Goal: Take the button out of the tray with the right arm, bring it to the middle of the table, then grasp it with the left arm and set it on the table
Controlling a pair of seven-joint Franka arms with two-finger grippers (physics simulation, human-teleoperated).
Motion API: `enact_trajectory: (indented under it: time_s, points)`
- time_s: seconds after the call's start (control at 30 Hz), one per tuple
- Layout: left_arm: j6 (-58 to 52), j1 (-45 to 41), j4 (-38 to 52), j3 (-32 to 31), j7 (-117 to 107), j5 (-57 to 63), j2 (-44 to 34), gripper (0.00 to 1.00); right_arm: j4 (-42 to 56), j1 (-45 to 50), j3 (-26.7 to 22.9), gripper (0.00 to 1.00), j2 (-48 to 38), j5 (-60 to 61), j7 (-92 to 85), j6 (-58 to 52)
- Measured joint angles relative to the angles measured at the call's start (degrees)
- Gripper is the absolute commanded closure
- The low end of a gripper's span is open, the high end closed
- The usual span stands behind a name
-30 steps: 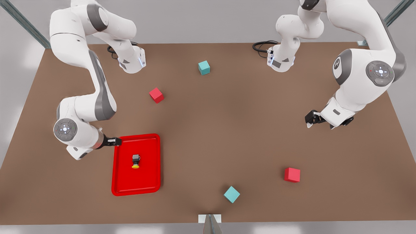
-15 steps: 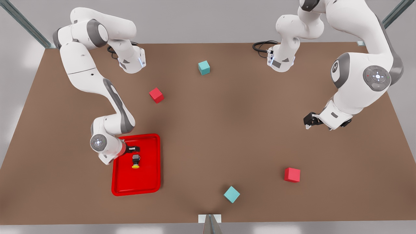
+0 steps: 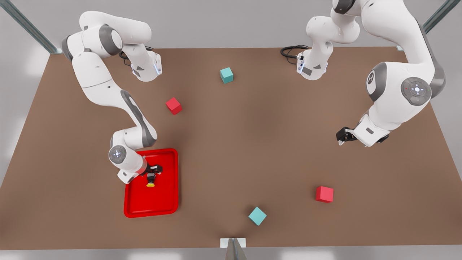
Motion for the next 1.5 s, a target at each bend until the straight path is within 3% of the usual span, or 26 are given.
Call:
enact_trajectory:
  time_s: [0.4,0.43,0.5,0.57,1.03,1.17,1.5]
  points:
    - [0.17,0.00,0.00,0.00,-0.06,-0.07,0.69,0.00,1.20,0.59,-0.39,0.00,2.19,0.08,-0.16,0.60]
    - [0.18,0.00,0.00,0.00,-0.07,-0.06,0.70,0.00,1.10,0.52,-0.39,0.05,2.17,0.08,-0.16,0.50]
    - [0.20,0.00,0.00,0.00,-0.07,-0.09,0.73,0.00,1.05,0.34,-0.39,0.50,2.01,0.31,-0.40,-0.15]
    - [0.21,0.00,0.00,0.00,-0.08,-0.11,0.78,0.00,1.12,0.26,-0.37,0.58,1.86,1.58,-1.71,-0.89]
    - [0.34,0.00,0.00,0.00,-0.08,-0.14,0.89,0.00,5.70,0.87,0.08,0.60,1.24,0.68,-4.49,-4.16]
    - [0.37,0.00,0.00,0.00,-0.07,-0.14,0.89,0.00,10.31,1.92,4.40,0.59,-0.05,0.55,-5.00,-7.37]
    - [0.39,1.50,0.00,-0.62,-0.06,-0.14,1.01,0.00,22.35,20.40,4.65,0.59,1.76,0.80,1.47,-13.67]
